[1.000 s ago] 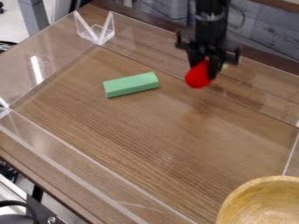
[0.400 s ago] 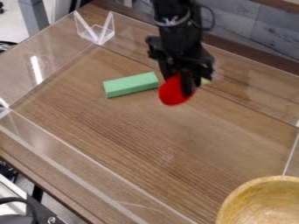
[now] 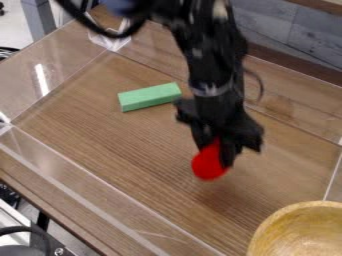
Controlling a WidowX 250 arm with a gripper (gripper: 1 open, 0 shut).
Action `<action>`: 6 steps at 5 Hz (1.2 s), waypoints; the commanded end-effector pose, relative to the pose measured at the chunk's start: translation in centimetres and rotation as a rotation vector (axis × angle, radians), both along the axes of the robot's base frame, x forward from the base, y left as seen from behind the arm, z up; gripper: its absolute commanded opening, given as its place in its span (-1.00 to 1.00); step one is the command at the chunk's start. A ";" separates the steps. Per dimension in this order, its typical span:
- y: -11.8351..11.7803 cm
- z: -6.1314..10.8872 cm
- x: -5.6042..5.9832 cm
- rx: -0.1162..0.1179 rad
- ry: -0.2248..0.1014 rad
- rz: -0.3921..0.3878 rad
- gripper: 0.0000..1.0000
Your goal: Move the red fruit to the right
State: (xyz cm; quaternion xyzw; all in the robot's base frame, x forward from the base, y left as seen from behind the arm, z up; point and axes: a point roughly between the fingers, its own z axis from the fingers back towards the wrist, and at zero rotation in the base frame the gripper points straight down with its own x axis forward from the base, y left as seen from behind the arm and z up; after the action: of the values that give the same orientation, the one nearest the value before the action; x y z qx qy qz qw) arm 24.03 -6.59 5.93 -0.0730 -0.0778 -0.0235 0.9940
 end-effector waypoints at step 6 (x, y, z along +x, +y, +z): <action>0.8 -4.0 0.6 -0.023 -0.057 0.015 -1.00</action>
State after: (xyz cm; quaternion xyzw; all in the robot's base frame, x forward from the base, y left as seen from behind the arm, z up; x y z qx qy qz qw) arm 24.77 -5.65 1.98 -0.0819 -0.1081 -0.0186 0.9906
